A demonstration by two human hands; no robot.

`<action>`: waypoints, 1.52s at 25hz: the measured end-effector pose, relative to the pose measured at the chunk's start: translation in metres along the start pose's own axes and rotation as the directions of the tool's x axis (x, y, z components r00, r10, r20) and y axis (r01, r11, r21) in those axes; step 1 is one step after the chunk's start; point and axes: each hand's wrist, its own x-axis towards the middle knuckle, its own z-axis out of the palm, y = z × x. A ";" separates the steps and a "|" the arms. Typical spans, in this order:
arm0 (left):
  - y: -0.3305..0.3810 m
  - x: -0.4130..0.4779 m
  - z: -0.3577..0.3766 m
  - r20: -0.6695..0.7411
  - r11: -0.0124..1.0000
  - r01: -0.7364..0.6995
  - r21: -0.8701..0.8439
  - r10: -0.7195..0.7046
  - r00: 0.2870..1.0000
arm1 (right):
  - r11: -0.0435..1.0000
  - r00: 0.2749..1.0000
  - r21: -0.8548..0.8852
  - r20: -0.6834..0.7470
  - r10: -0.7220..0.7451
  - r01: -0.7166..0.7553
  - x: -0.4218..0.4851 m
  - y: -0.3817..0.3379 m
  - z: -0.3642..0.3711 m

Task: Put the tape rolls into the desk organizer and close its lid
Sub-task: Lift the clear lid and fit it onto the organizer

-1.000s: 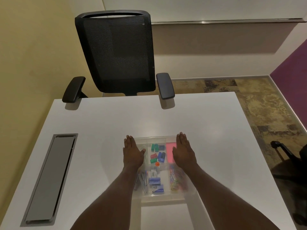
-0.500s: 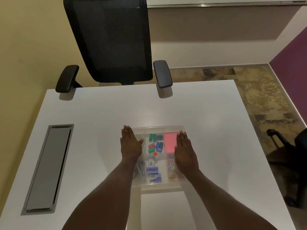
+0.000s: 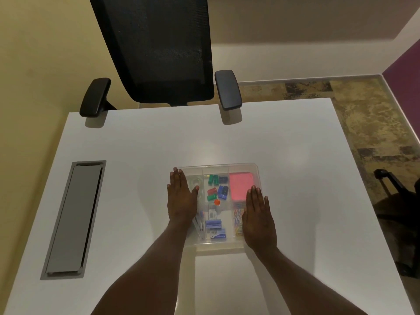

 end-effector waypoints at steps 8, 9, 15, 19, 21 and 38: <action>-0.035 -0.062 0.036 -0.092 0.985 -0.089 0.149 0.104 0.990 | 0.999 0.999 -0.005 -0.024 -0.039 0.039 -0.003 0.000 0.001; -0.037 -0.063 0.038 -0.102 0.984 -0.090 0.155 0.107 0.989 | 0.999 0.998 0.006 -0.035 -0.050 0.050 -0.003 0.001 0.001; -0.040 -0.059 0.048 -0.147 0.985 -0.069 0.157 0.092 0.985 | 0.998 0.996 -0.027 -0.063 -0.063 0.062 -0.003 0.003 0.005; -0.040 -0.060 0.045 -0.138 0.982 -0.078 0.173 0.103 0.985 | 0.998 0.994 0.000 -0.092 -0.058 0.059 -0.005 0.000 0.002; -0.037 -0.060 0.042 -0.122 0.981 -0.077 0.177 0.099 0.987 | 0.998 0.995 0.008 -0.080 -0.057 0.058 -0.004 0.000 -0.001; -0.013 -0.142 0.047 0.210 0.875 -0.308 0.375 0.243 0.947 | 0.973 0.969 -0.107 0.162 -0.185 0.203 -0.081 -0.046 -0.020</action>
